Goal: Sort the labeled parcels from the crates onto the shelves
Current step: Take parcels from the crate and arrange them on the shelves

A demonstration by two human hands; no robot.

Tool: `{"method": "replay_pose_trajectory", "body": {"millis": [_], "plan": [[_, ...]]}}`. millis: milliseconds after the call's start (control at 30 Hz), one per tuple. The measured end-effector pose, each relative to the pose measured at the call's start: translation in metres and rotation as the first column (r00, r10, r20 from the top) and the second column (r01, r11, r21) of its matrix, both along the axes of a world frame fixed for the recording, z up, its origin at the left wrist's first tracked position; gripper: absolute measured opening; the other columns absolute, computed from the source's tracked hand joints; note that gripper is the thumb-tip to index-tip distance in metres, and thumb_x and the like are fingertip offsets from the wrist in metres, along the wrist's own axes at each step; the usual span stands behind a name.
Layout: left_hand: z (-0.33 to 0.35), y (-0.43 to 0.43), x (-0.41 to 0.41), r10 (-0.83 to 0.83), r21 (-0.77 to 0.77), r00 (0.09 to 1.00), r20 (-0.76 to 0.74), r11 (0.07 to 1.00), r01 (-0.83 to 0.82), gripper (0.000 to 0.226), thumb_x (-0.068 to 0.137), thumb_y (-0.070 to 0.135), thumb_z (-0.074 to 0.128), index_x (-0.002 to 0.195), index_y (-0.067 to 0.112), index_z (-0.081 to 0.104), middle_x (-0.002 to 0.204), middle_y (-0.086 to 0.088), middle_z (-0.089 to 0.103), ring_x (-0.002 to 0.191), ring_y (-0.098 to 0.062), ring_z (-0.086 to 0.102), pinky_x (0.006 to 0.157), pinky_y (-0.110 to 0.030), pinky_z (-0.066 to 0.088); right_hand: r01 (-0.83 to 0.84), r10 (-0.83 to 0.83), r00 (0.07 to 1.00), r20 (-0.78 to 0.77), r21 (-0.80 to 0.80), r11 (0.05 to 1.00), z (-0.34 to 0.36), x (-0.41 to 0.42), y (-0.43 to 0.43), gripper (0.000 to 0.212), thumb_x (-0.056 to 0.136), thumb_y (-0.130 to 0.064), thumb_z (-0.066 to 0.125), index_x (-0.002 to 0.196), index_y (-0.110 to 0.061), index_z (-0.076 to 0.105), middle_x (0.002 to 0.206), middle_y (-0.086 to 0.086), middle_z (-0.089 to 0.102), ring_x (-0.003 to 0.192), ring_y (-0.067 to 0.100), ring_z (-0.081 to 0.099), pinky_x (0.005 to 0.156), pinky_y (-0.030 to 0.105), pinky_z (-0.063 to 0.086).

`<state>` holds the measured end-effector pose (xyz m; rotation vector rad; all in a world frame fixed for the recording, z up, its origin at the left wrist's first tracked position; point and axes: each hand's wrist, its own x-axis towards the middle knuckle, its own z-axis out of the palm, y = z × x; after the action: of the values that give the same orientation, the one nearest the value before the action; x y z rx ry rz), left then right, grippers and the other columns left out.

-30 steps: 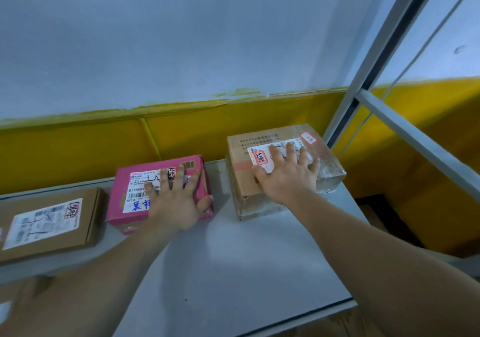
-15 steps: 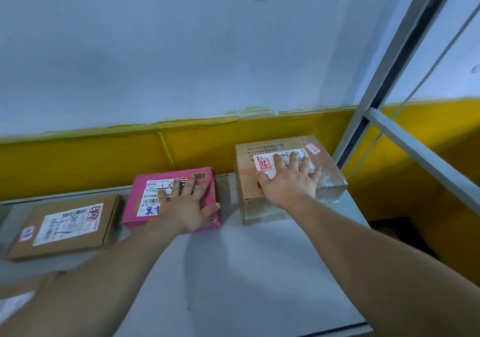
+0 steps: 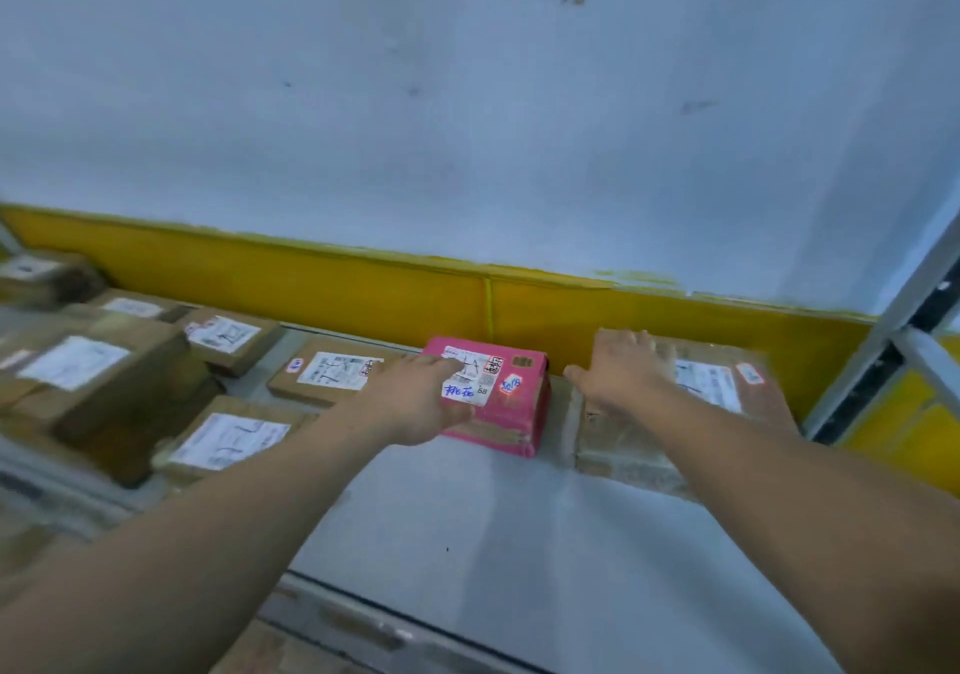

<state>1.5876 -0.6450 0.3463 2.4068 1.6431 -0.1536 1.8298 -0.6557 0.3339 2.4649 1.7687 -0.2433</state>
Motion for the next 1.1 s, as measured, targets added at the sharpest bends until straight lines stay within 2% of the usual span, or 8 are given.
{"method": "replay_pose_trajectory", "body": {"millis": [100,267,400,533,633,767,867,1100], "plan": [[0.023,-0.017,-0.039,0.052,0.052,0.998,0.04,0.997,-0.054,0.064,0.089,0.055,0.053,0.146,0.032,0.033,0.151,0.002,0.037,0.137,-0.023,0.035,0.112,-0.052,0.028,-0.182,0.183,0.983,-0.003,0.059,0.981,0.031,-0.054,0.011,0.068,0.092,-0.067,0.043,0.142,-0.02,0.044,0.147,0.01,0.046,0.137,0.031,0.038,0.109,0.05,0.031],[0.053,-0.049,-0.136,0.189,0.171,0.981,0.044,0.966,-0.194,0.066,0.092,0.056,0.05,0.149,0.032,0.028,0.155,0.005,0.03,0.14,-0.02,0.03,0.114,-0.048,0.025,-0.446,0.45,0.893,0.004,0.137,0.885,0.069,-0.172,0.027,0.063,0.095,-0.061,0.043,0.141,-0.019,0.046,0.143,0.008,0.051,0.131,0.03,0.045,0.106,0.043,0.037],[0.064,-0.082,-0.242,0.328,0.155,0.941,0.088,0.928,-0.338,0.064,0.092,0.053,0.053,0.147,0.03,0.032,0.149,0.004,0.038,0.131,-0.021,0.04,0.107,-0.041,0.038,-0.588,0.597,0.802,-0.024,0.146,0.795,0.079,-0.29,0.025,0.063,0.094,-0.06,0.044,0.142,-0.02,0.045,0.142,0.007,0.053,0.125,0.031,0.051,0.098,0.04,0.046],[0.062,-0.123,-0.353,0.477,0.143,0.873,0.1,0.862,-0.487,0.063,0.092,0.051,0.055,0.147,0.028,0.034,0.149,0.003,0.038,0.133,-0.019,0.039,0.107,-0.035,0.038,-0.713,0.728,0.686,-0.016,0.184,0.676,0.08,-0.42,0.013,0.06,0.092,-0.062,0.045,0.136,-0.022,0.053,0.134,0.006,0.058,0.118,0.028,0.056,0.088,0.036,0.048],[0.061,-0.154,-0.431,0.578,0.139,0.812,0.083,0.8,-0.583,0.064,0.092,0.051,0.054,0.148,0.028,0.033,0.15,0.002,0.038,0.134,-0.02,0.039,0.107,-0.036,0.039,-0.765,0.78,0.625,-0.029,0.176,0.62,0.076,-0.513,0.002,0.072,0.086,-0.072,0.042,0.141,-0.025,0.049,0.14,0.006,0.054,0.122,0.03,0.053,0.093,0.039,0.046],[0.063,-0.191,-0.518,0.675,0.131,0.732,0.089,0.721,-0.681,0.063,0.093,0.048,0.055,0.147,0.025,0.035,0.15,0.001,0.039,0.135,-0.02,0.039,0.108,-0.035,0.036,-0.841,0.856,0.513,-0.063,0.16,0.516,0.075,-0.617,-0.015,0.071,0.092,-0.063,0.045,0.147,-0.018,0.041,0.147,0.011,0.048,0.13,0.032,0.048,0.102,0.041,0.044],[0.063,-0.207,-0.571,0.733,0.131,0.666,0.14,0.653,-0.746,0.061,0.093,0.047,0.056,0.146,0.027,0.036,0.151,0.003,0.039,0.136,-0.018,0.038,0.11,-0.035,0.035,-0.889,0.901,0.432,-0.033,0.153,0.432,0.078,-0.682,-0.023,0.067,0.094,-0.061,0.045,0.146,-0.02,0.04,0.144,0.01,0.049,0.128,0.032,0.049,0.098,0.043,0.045],[0.05,-0.2,-0.669,0.812,0.081,0.534,0.235,0.531,-0.843,0.062,0.093,0.046,0.057,0.148,0.026,0.036,0.153,0.005,0.036,0.138,-0.015,0.036,0.11,-0.031,0.032,-0.937,0.945,0.322,-0.062,0.121,0.328,0.066,-0.813,0.0,0.062,0.093,-0.06,0.048,0.142,-0.022,0.044,0.139,0.007,0.052,0.121,0.029,0.053,0.095,0.042,0.049]]}}
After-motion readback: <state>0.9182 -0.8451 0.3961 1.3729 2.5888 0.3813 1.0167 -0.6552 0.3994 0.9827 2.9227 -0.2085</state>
